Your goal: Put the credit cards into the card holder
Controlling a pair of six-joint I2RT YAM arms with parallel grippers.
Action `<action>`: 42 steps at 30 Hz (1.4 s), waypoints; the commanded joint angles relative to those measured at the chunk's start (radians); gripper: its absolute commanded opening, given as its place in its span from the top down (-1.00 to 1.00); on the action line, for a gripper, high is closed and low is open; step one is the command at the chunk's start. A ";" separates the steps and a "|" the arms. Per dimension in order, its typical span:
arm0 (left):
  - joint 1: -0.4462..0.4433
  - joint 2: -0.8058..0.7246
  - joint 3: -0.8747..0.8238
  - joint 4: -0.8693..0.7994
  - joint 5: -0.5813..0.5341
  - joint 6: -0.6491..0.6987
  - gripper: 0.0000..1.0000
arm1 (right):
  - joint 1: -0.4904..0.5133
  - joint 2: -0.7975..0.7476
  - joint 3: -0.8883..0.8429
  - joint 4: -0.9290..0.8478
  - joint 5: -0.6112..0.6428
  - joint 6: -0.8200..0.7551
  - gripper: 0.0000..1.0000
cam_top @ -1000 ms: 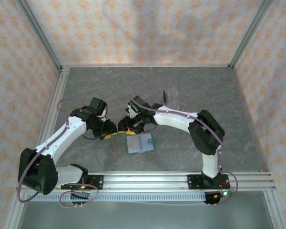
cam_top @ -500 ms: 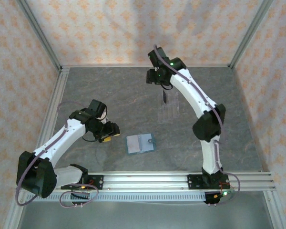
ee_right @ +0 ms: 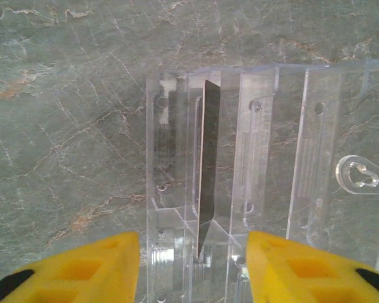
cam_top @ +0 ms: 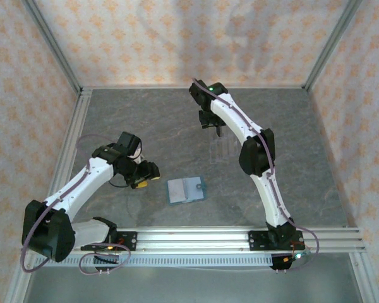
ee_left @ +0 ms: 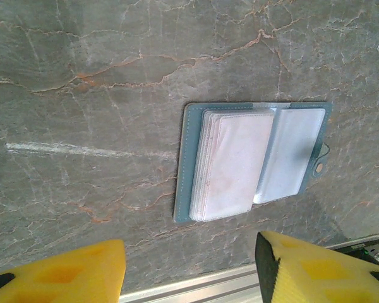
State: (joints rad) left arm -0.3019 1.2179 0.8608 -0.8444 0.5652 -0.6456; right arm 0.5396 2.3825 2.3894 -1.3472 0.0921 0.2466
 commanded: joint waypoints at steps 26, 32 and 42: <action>-0.005 -0.003 0.003 -0.009 -0.008 0.017 -0.15 | -0.045 0.050 0.021 -0.039 0.010 -0.021 0.76; -0.005 -0.007 0.002 -0.013 -0.010 0.017 -0.15 | -0.047 0.037 0.030 -0.048 -0.027 -0.012 0.71; -0.005 0.008 0.010 -0.013 -0.007 0.023 -0.15 | -0.047 -0.004 -0.005 0.013 -0.083 0.015 0.46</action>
State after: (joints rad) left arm -0.3019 1.2182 0.8608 -0.8448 0.5648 -0.6380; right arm 0.4942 2.4046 2.3684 -1.3270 0.0200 0.2531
